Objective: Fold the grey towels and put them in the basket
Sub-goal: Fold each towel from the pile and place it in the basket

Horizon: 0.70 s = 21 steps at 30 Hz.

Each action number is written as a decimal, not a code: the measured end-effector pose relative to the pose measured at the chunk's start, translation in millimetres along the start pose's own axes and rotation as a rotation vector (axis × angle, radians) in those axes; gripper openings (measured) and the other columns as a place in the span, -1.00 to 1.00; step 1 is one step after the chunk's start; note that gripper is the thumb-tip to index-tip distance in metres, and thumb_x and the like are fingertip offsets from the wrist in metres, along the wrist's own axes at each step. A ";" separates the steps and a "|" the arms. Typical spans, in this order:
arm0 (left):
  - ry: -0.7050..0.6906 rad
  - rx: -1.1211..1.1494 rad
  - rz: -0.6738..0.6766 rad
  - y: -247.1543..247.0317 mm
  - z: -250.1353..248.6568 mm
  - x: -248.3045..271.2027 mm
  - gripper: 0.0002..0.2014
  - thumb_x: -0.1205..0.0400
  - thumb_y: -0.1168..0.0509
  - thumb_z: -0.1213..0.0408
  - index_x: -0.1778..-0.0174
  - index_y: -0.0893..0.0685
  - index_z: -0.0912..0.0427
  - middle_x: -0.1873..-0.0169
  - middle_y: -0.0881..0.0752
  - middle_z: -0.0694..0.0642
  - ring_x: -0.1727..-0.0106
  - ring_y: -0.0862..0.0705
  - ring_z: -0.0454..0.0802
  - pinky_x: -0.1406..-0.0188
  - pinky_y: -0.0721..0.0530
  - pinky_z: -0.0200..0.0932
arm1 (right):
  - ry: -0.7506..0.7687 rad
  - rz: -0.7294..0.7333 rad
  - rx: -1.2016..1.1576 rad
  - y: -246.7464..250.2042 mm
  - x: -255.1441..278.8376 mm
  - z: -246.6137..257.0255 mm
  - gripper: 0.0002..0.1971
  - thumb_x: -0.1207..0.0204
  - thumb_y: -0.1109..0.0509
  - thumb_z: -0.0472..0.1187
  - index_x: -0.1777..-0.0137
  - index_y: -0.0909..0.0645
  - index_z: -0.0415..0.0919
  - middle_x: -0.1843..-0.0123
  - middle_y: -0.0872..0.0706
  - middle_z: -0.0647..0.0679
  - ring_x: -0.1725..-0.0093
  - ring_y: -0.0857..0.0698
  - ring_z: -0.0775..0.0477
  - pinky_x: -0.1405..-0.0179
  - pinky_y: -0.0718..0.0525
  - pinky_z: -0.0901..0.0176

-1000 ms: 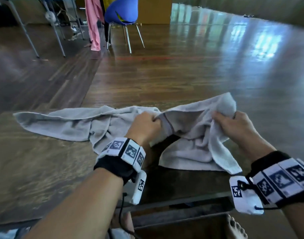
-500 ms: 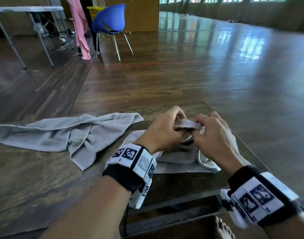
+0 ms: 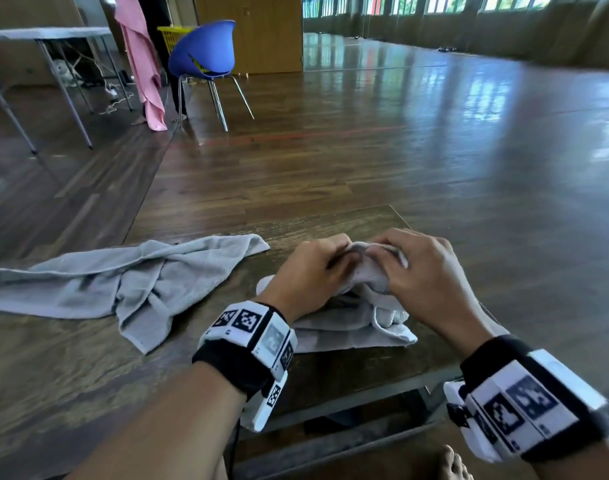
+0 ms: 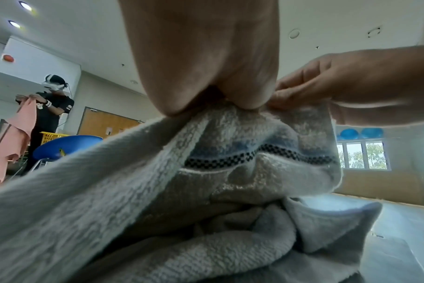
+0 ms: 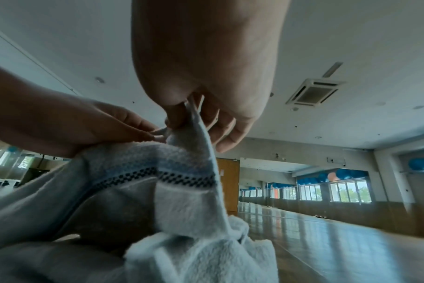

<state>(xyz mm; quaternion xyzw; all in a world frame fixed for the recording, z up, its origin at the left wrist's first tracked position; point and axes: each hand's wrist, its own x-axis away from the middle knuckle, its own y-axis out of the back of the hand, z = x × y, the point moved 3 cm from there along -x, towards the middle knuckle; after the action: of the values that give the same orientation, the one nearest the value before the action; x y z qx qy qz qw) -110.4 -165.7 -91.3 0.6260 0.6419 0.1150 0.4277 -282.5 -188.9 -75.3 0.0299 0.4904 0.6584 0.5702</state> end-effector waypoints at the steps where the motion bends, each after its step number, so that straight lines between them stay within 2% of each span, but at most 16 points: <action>1: 0.005 -0.028 -0.001 1.1 0.6 -0.5 -0.75 -0.71 -0.29 0.14 0.28 -0.54 0.13 0.45 -0.59 -0.03 0.35 -0.58 0.03 0.26 -0.57 0.05 | -0.030 0.005 0.011 2.2 -1.1 -2.5 -0.84 -0.58 -0.32 0.08 -0.02 -0.71 0.13 0.18 -0.79 0.18 0.09 -0.74 0.01 0.09 -0.73 -0.08; 3: 0.047 -0.082 -0.014 8.5 8.6 -1.7 -0.70 -0.68 -0.32 0.04 0.31 -0.58 0.11 0.47 -0.62 -0.02 0.35 -0.60 0.00 0.29 -0.57 0.02 | -0.083 -0.018 0.021 9.3 -3.9 -11.4 -0.83 -0.59 -0.36 0.06 -0.02 -0.77 0.10 0.19 -0.83 0.14 0.10 -0.77 -0.04 0.06 -0.75 -0.07; 5: 0.099 -0.095 -0.046 20.9 21.0 0.1 -0.63 -0.68 -0.33 0.00 0.39 -0.56 0.12 0.54 -0.57 -0.06 0.43 -0.53 -0.10 0.37 -0.46 -0.04 | -0.132 -0.089 0.019 19.8 -6.5 -25.6 -0.86 -0.59 -0.40 -0.04 -0.02 -0.80 0.07 0.15 -0.85 0.12 0.06 -0.79 -0.05 0.02 -0.74 -0.04; 8: 0.155 -0.162 -0.123 43.8 35.3 7.6 -0.52 -0.67 -0.33 0.00 0.53 -0.39 0.09 0.65 -0.42 -0.07 0.53 -0.40 -0.14 0.46 -0.28 -0.08 | -0.164 -0.141 0.053 34.5 -7.1 -44.6 -0.79 -0.57 -0.38 -0.20 -0.05 -0.81 0.06 0.16 -0.85 0.15 0.06 -0.79 -0.01 0.06 -0.68 0.07; 10: 0.217 -0.210 -0.180 56.5 44.4 13.0 -0.52 -0.67 -0.34 0.08 0.56 -0.38 0.09 0.66 -0.44 -0.06 0.52 -0.44 -0.09 0.48 -0.32 -0.06 | -0.192 -0.156 0.061 40.3 -4.8 -56.4 -0.80 -0.57 -0.38 -0.23 0.00 -0.81 0.05 0.21 -0.82 0.19 0.11 -0.77 0.01 0.10 -0.64 0.13; 12: 0.276 -0.211 -0.240 64.2 52.5 17.8 -0.60 -0.67 -0.32 0.21 0.53 -0.49 0.11 0.62 -0.52 -0.05 0.44 -0.55 0.05 0.44 -0.42 -0.02 | -0.238 -0.171 0.071 42.9 -2.5 -66.6 -0.87 -0.56 -0.42 -0.22 0.15 -0.76 0.00 0.32 -0.77 0.17 0.21 -0.72 -0.03 0.22 -0.57 0.19; 13: 0.293 -0.191 -0.255 66.0 54.4 20.0 -0.65 -0.67 -0.32 0.26 0.47 -0.58 0.13 0.58 -0.58 -0.04 0.41 -0.58 0.05 0.42 -0.45 -0.04 | -0.271 -0.167 0.080 42.8 -1.7 -71.6 -0.87 -0.56 -0.43 -0.20 0.22 -0.72 -0.05 0.37 -0.75 0.11 0.23 -0.71 -0.09 0.27 -0.54 0.17; 15: 0.304 -0.090 -0.258 66.7 55.3 23.7 -0.76 -0.68 -0.32 0.30 0.31 -0.73 0.14 0.48 -0.68 -0.06 0.39 -0.60 -0.11 0.37 -0.50 -0.13 | -0.323 -0.137 0.098 40.1 0.5 -78.9 -0.82 -0.56 -0.45 -0.16 0.29 -0.68 -0.07 0.43 -0.69 0.03 0.27 -0.66 -0.14 0.34 -0.50 0.13; 16: 0.314 -0.024 -0.257 65.9 55.3 24.2 -0.79 -0.69 -0.32 0.29 0.25 -0.75 0.15 0.46 -0.69 -0.09 0.39 -0.59 -0.18 0.37 -0.51 -0.22 | -0.335 -0.115 0.095 38.3 0.9 -80.8 -0.79 -0.56 -0.45 -0.17 0.32 -0.66 -0.04 0.45 -0.67 0.04 0.31 -0.64 -0.08 0.37 -0.49 0.15; 18: 0.405 0.084 -0.202 63.4 57.5 23.9 -0.76 -0.71 -0.29 0.24 0.24 -0.70 0.24 0.46 -0.62 -0.05 0.38 -0.55 -0.15 0.34 -0.48 -0.22 | -0.327 -0.012 0.077 31.8 0.5 -81.0 -0.70 -0.59 -0.44 -0.22 0.38 -0.62 0.06 0.44 -0.65 0.10 0.36 -0.59 0.07 0.42 -0.44 0.21; 19: 0.487 0.103 -0.112 60.6 60.4 23.7 -0.73 -0.71 -0.28 0.23 0.27 -0.65 0.27 0.44 -0.58 0.00 0.35 -0.54 -0.08 0.34 -0.47 -0.19 | -0.310 0.076 0.079 26.9 0.2 -80.0 -0.66 -0.61 -0.42 -0.23 0.39 -0.61 0.10 0.43 -0.65 0.13 0.36 -0.58 0.11 0.42 -0.42 0.22; 21: 0.630 0.042 0.174 50.8 64.4 27.4 -0.73 -0.68 -0.31 0.25 0.36 -0.61 0.16 0.43 -0.57 -0.01 0.38 -0.54 -0.08 0.37 -0.48 -0.26 | -0.268 0.243 0.106 15.3 0.5 -76.9 -0.62 -0.64 -0.43 -0.21 0.42 -0.60 0.13 0.39 -0.68 0.13 0.33 -0.60 0.11 0.40 -0.43 0.19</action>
<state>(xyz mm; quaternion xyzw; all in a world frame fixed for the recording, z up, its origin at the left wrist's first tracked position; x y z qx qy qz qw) -25.9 -156.3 -106.9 0.6210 0.6890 0.3256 0.1836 -339.8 -233.6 -104.9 0.2063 0.4369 0.6856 0.5446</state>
